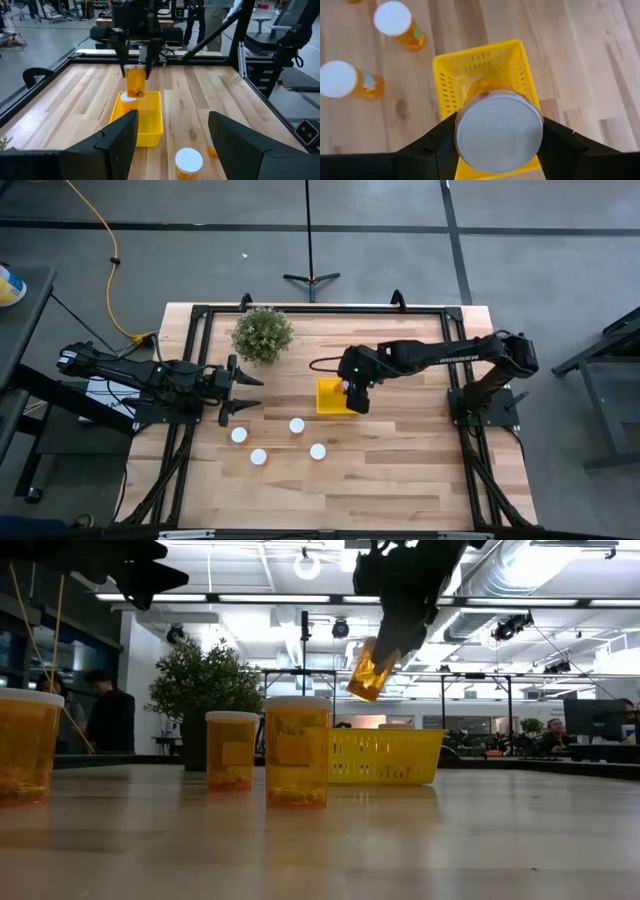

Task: Pick and place pill bottles into a basket
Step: Put the orange pill bottle into the bottom right corner of the yellow basket

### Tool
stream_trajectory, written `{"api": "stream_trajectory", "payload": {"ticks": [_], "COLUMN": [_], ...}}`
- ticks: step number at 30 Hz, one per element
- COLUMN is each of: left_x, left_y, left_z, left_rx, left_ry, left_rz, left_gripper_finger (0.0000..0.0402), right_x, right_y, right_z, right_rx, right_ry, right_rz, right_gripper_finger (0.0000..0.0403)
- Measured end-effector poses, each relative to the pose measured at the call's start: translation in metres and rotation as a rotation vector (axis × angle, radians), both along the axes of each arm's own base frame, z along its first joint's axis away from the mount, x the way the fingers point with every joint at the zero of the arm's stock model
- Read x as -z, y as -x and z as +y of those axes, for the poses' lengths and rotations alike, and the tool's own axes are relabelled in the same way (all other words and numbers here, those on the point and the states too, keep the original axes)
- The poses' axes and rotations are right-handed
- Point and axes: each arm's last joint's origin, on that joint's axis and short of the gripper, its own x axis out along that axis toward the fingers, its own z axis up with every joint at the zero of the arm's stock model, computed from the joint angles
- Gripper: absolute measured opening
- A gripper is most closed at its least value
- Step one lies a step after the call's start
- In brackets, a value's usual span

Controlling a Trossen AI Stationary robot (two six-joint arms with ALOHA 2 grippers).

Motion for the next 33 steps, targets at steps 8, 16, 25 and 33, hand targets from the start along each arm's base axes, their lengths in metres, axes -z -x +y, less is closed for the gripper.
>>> {"api": "stream_trajectory", "payload": {"ticks": [8, 16, 25, 33], "left_x": [0.0, 0.0, 0.0, 0.0], "left_y": [0.0, 0.0, 0.0, 0.0], "left_z": [0.001, 0.001, 0.001, 0.001], "left_rx": [-0.024, -0.029, -0.032, -0.032], "left_ry": [0.007, 0.022, 0.022, 0.022], "left_rz": [-0.004, -0.004, -0.004, -0.004], "left_gripper_finger": [0.0276, 0.0276, 0.0276, 0.0276], "right_x": [0.024, 0.035, 0.036, 0.036], "right_y": [-0.008, -0.003, -0.003, -0.002], "right_z": [-0.002, -0.001, 0.001, 0.009], "right_rx": [-0.068, -0.077, -0.088, -0.123], "right_ry": [0.016, -0.011, -0.064, -0.061], "right_rz": [0.099, 0.208, 0.205, 0.22], "right_gripper_finger": [0.0209, 0.0209, 0.0209, 0.0209]}}
